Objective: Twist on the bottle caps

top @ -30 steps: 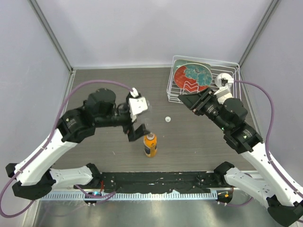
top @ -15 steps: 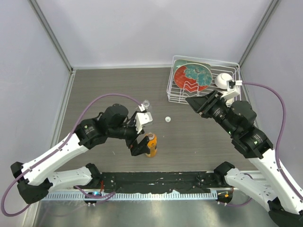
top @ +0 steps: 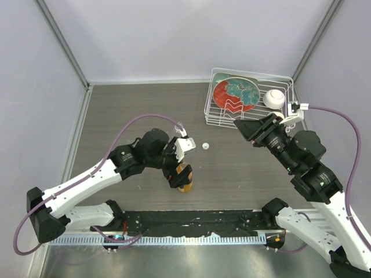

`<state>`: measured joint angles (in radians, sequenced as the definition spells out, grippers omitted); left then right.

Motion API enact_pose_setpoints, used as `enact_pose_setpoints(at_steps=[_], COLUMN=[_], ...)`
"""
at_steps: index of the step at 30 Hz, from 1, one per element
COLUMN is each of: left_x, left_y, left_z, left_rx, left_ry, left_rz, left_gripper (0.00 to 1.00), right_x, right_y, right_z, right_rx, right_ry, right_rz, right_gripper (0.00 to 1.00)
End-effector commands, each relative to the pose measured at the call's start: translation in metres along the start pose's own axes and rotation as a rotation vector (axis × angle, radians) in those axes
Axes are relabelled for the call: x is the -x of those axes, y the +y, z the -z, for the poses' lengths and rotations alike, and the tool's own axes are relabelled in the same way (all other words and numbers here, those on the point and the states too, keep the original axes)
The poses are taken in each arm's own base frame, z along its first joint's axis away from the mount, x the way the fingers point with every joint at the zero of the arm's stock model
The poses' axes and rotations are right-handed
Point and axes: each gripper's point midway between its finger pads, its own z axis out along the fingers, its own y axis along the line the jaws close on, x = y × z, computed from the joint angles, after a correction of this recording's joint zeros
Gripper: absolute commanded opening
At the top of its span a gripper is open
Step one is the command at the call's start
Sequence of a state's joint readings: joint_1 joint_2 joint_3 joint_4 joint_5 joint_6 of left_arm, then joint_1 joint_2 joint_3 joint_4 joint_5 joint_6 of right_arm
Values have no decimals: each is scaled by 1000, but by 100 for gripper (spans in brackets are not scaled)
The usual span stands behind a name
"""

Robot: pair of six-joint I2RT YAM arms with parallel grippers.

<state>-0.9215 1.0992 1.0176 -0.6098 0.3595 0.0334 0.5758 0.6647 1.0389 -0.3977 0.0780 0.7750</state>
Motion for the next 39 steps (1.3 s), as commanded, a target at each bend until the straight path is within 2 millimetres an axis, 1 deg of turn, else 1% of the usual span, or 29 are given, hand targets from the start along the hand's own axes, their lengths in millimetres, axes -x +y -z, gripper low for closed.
enact_pose_setpoints(at_steps=[1,3,5,6,7,9,10,12,13,14,15,16,18,19,20,21,22,23,24,25,26,27,28,29,32,33,35,36,39], left_x=[17,23,12,13,9,8,10,9,6,4,7,-1,-3,-2,-3,6,-2,-1,7,-4,-5,1,-1,-5,-10,-6,-8,-3,-3], left_y=[6,8,9,9,8,10,10,14,15,18,21,20,22,23,16,18,19,10,12,14,10,9,9,10,8,8,2,1,-3], left_z=[-9,-8,-14,-14,-15,-18,-19,-22,-23,-24,-28,-26,-30,-31,-35,-30,-42,-46,-44,-60,-65,-68,-73,-87,-107,-116,-123,-129,-135], left_rx=[-1,-9,-22,-27,-36,-39,-33,-22,-16,-2,2,-3,8,18,1,34,31,11,42,35,30,30,28,19,-1,-1,-27,-31,-45], left_ry=[-37,-30,44,57,80,86,74,85,100,118,142,199,302,337,378,406,476,511,538,619,653,674,702,732,736,698,665,628,601], left_rz=[-54,-115,-115,-122,-112,-108,-104,-100,-97,-93,-88,-66,-58,-71,-112,-139,-157,-214,-245,-251,-274,-279,-276,-274,-254,-254,-221,-221,-201], left_gripper=[98,94,85,81,74,66,59,50,42,39,37,35,31,27,26,24,23,24,23,21,20,19,17,17,18,18,19,20,22], right_x=[10,11,11,9,8,7,7,5,4,4,3,3,5,8,10,12,14,16,20,23,25,30,34,37,47,48,53,52,53], right_y=[4,2,1,-1,-2,-4,-5,-6,-6,-7,-7,-7,-7,-6,-8,-7,-7,-7,-8,-9,-10,-12,-13,-13,-16,-17,-18,-19,-20], right_z=[6,9,10,10,10,11,11,11,11,10,10,10,10,11,11,13,14,15,18,20,22,26,29,33,45,48,53,54,57], right_rx=[18,14,12,7,6,-1,-1,-4,-3,-6,-5,-7,-8,-8,-18,-22,-27,-33,-48,-57,-68,-89,-97,-101,-125,-135,-148,-154,-158], right_ry=[-45,-56,-60,-56,-53,-52,-50,-47,-44,-43,-42,-42,-47,-54,-63,-67,-71,-77,-86,-94,-102,-117,-126,-139,-174,-176,-190,-183,-188], right_rz=[18,16,17,17,19,23,25,25,25,25,27,29,36,40,44,49,61,65,72,82,88,91,96,102,113,115,121,129,132], right_gripper=[1,1,1,1,1,1,1,1,1,1,1,1,1,1,1,1,1,1,1,1,1,1,1,1,1,1,1,1,1])
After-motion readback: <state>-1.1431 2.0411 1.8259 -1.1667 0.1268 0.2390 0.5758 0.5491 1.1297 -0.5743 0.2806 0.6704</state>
